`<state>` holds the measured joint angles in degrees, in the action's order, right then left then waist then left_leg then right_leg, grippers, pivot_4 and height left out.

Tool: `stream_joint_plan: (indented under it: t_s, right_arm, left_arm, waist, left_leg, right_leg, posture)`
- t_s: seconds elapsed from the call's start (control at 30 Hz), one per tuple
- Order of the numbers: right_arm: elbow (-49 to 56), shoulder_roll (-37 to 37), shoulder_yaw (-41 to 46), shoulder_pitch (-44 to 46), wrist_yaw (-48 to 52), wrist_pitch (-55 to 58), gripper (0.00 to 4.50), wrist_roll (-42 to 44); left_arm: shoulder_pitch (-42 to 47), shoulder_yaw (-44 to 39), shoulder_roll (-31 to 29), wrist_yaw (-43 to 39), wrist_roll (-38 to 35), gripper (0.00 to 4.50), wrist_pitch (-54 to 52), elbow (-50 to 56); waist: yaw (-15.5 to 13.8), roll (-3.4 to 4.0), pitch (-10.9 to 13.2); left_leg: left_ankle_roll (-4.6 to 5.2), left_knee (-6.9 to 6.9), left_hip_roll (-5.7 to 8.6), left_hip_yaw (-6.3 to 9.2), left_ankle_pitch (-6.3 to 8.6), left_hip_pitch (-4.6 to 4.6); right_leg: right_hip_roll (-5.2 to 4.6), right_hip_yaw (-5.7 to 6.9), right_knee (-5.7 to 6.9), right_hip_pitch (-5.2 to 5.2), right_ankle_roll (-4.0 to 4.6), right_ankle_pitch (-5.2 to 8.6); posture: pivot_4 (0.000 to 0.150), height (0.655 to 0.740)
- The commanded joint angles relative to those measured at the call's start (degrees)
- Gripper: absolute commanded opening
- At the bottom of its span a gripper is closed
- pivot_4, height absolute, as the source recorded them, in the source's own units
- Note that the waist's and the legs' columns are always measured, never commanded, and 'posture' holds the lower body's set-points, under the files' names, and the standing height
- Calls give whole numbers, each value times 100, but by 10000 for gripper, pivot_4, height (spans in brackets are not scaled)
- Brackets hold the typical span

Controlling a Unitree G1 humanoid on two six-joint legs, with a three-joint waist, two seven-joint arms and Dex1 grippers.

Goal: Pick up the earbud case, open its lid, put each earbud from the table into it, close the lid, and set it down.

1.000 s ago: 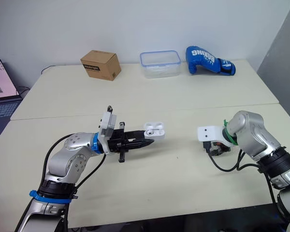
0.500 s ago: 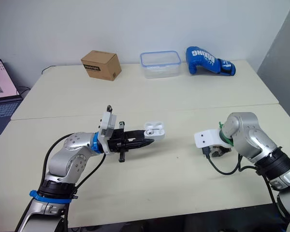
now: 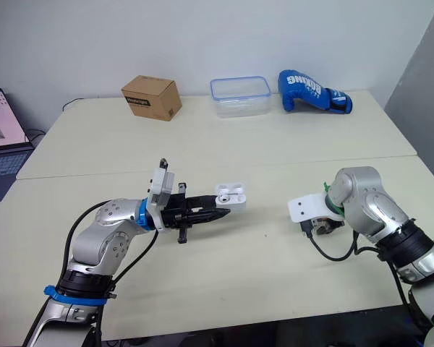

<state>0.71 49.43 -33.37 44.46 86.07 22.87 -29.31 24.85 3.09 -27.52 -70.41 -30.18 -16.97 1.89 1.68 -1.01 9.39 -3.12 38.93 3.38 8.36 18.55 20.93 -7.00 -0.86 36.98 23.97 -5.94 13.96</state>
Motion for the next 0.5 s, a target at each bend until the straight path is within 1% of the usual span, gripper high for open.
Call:
stream_joint_plan:
  t_s: [0.03, 0.33, 0.4, 0.47, 0.5]
  right_arm:
    - [-103, 8, -130, 27, 49, -66, 24877, -278]
    - [-174, -75, -190, 91, 165, -115, 24877, -418]
    - [-170, -59, -193, 86, 193, -130, 21140, -427]
    - [-171, -49, -195, 86, 205, -136, 16382, -442]
    - [-172, -46, -200, 88, 208, -144, 16382, -449]
  left_arm:
    - [26, -12, 2, 20, -10, 7743, 112, 206]
    - [2, -1, 28, 51, 16, 7743, 135, 206]
    - [-7, -6, 25, 57, 16, 7743, 134, 210]
    - [-13, -6, 22, 65, 15, 7743, 132, 215]
    - [-14, -5, 21, 69, 15, 7743, 131, 217]
  waist:
    - [0, 0, 0]
    - [2, -2, -1]
    - [2, -3, -2]
    - [2, -7, -4]
    - [3, -7, -4]
  left_leg:
    - [0, 0, 0, 0, 0, 0]
    - [0, 0, 0, 0, 0, -2]
    - [0, 0, 0, 0, 0, -2]
    - [0, 0, -1, 0, 0, -3]
    - [0, 1, -1, -1, 0, -3]
  right_leg:
    - [0, 0, 0, 0, 0, 0]
    - [0, 0, 1, -1, 0, 0]
    - [0, 0, 1, -1, 0, 0]
    - [0, 0, 1, -1, 0, 0]
    - [0, -1, 1, -2, 0, 0]
  posture:
    - [1500, 7307]
    - [1500, 7307]
    - [1500, 7307]
    - [1500, 7307]
    - [1500, 7307]
